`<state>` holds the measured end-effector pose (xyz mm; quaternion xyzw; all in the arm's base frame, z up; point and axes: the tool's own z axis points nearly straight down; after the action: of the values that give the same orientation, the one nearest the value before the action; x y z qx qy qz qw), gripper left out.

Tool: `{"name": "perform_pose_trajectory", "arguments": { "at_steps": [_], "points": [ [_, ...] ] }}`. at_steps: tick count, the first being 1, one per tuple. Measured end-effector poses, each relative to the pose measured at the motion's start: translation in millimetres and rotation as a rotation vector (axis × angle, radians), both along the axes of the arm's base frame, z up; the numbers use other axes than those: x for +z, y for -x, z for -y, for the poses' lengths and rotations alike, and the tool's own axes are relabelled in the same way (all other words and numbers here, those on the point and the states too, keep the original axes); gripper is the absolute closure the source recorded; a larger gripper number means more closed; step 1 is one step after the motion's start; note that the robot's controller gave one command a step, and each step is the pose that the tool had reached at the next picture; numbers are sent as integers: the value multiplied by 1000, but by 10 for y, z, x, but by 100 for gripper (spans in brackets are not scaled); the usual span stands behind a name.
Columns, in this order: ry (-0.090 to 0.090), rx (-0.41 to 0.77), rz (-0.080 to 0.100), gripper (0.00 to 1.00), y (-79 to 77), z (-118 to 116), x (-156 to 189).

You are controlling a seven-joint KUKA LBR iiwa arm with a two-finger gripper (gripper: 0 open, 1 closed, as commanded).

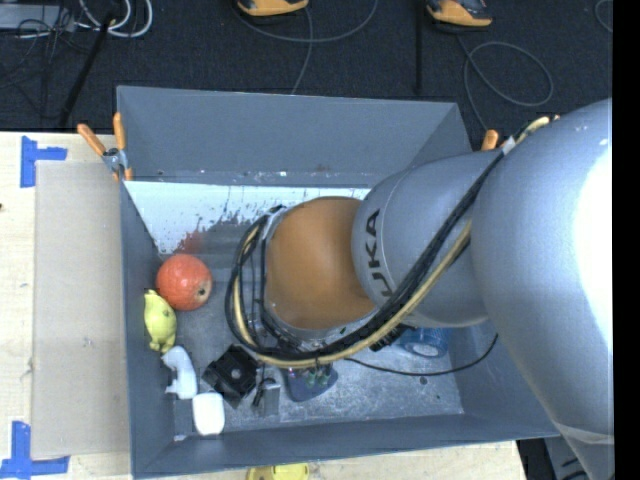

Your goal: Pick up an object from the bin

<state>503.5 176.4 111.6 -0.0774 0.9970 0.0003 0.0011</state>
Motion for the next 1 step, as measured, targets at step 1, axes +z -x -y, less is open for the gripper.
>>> {"name": "perform_pose_trajectory", "arguments": {
  "at_steps": [1],
  "points": [
    [1,30,-4,100,157,243,-241]
  ]
}}
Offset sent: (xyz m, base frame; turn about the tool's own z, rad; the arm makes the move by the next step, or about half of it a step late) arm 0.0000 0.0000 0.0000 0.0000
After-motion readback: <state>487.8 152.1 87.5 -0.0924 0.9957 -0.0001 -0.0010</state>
